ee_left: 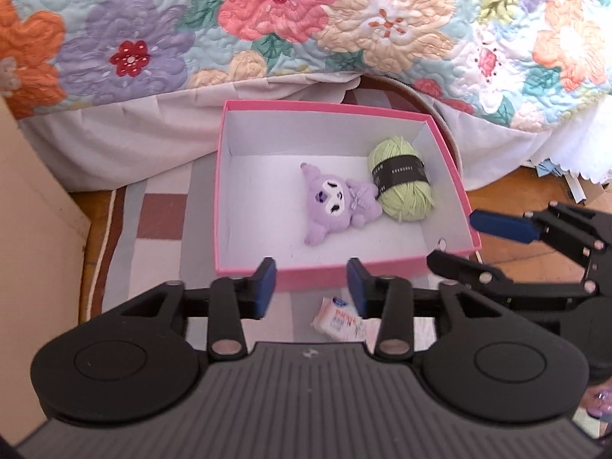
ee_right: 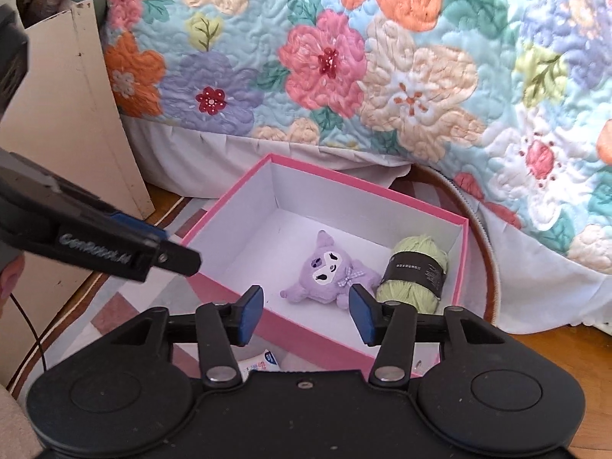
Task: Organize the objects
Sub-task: 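Open the left tool to release the plush toy in the box, then withdraw the left tool from the box toward the blue wet-wipe pack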
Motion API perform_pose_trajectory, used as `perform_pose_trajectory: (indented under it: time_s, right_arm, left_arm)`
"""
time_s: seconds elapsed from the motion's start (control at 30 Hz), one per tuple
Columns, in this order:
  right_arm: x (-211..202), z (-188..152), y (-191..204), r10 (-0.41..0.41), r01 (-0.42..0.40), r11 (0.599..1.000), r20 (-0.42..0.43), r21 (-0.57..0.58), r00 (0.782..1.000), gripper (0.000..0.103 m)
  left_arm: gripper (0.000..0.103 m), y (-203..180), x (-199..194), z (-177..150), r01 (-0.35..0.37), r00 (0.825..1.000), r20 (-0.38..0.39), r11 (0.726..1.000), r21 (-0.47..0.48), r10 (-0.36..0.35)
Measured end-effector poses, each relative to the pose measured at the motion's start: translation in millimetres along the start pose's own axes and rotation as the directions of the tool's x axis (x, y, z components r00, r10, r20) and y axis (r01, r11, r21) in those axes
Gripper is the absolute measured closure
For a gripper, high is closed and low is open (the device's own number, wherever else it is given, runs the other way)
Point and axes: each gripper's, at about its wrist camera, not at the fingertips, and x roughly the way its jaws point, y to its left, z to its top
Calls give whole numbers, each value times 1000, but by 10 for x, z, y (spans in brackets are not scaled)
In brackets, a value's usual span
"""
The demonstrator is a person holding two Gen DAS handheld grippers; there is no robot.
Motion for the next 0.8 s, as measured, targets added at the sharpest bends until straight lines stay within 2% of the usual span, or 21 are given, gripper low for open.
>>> perform_pose_trajectory:
  time_s: [0.17, 0.23, 0.3, 0.43, 0.5, 0.8]
  right_arm:
    - [-148, -8, 68, 4, -4, 1000, -4, -10, 1000, 45]
    - [-223, -18, 100, -5, 5, 1000, 2, -15, 1000, 39]
    - [-288, -31, 111, -12, 13, 1000, 6, -11, 1000, 22]
    - [-393, -48, 121, 17, -17, 1000, -10, -23, 1000, 19]
    - [-446, -65, 122, 28, -28, 1000, -10, -10, 1000, 12]
    - [-641, -189, 248, 33, -33, 998, -5, -57, 999, 5]
  left_arm:
    - [43, -2, -186, -100, -6, 1000, -15, 1000, -1, 6]
    - [39, -14, -259, -133, -12, 1000, -12, 1000, 6, 12]
    - [35, -22, -337, -173, -24, 1000, -8, 1000, 17, 24]
    - [27, -50, -508, -250, -54, 998, 23, 997, 49, 53]
    - [19, -92, -580, -301, -76, 996, 49, 994, 79, 72]
    - [15, -195, -686, -538, -132, 990, 67, 983, 130, 124]
